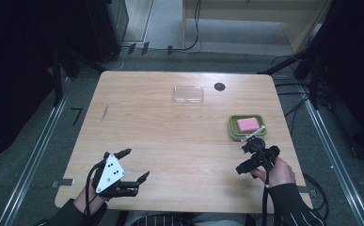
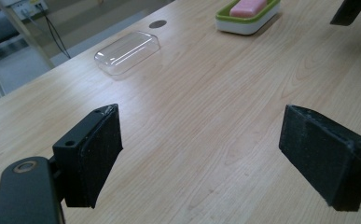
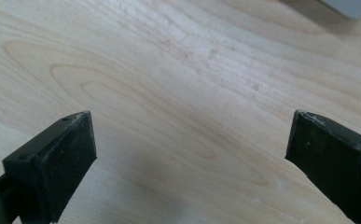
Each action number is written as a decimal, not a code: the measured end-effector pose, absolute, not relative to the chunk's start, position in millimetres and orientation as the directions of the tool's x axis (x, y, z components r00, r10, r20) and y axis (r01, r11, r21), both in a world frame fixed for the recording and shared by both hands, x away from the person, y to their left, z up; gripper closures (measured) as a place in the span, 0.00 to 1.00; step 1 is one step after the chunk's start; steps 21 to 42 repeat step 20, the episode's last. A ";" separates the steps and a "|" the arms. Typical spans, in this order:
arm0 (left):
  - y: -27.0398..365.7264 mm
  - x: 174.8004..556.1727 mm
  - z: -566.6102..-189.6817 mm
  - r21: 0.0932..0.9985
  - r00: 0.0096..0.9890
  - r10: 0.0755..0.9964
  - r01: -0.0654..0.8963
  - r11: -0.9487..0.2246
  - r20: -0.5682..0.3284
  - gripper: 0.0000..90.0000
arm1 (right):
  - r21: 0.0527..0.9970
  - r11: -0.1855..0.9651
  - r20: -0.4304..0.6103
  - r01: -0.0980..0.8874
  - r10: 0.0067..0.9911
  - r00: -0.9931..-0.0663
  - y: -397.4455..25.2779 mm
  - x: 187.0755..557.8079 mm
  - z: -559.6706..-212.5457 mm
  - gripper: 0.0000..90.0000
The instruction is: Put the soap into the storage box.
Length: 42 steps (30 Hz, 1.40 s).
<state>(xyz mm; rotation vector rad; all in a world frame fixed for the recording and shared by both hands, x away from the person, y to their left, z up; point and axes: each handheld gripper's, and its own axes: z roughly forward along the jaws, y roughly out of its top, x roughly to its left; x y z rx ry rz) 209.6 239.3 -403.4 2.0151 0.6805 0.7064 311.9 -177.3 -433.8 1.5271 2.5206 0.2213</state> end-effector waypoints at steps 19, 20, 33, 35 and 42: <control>237.5 210.2 -403.7 0.855 0.692 0.686 0.197 -0.480 0.225 0.16 | 0.194 0.515 -0.098 0.835 0.857 -0.506 -179.3 274.3 -453.5 0.04; 237.5 210.3 -403.7 0.855 0.691 0.688 0.199 -0.478 0.224 0.16 | 0.183 0.523 -0.099 0.833 0.852 -0.513 -179.9 273.7 -454.8 0.04; 237.5 210.3 -403.7 0.855 0.691 0.688 0.199 -0.478 0.224 0.16 | 0.183 0.523 -0.099 0.833 0.852 -0.513 -179.9 273.7 -454.8 0.04; 237.5 210.3 -403.7 0.855 0.691 0.688 0.199 -0.478 0.224 0.16 | 0.183 0.523 -0.099 0.833 0.852 -0.513 -179.9 273.7 -454.8 0.04; 237.5 210.3 -403.7 0.855 0.691 0.688 0.199 -0.478 0.224 0.16 | 0.183 0.523 -0.099 0.833 0.852 -0.513 -179.9 273.7 -454.8 0.04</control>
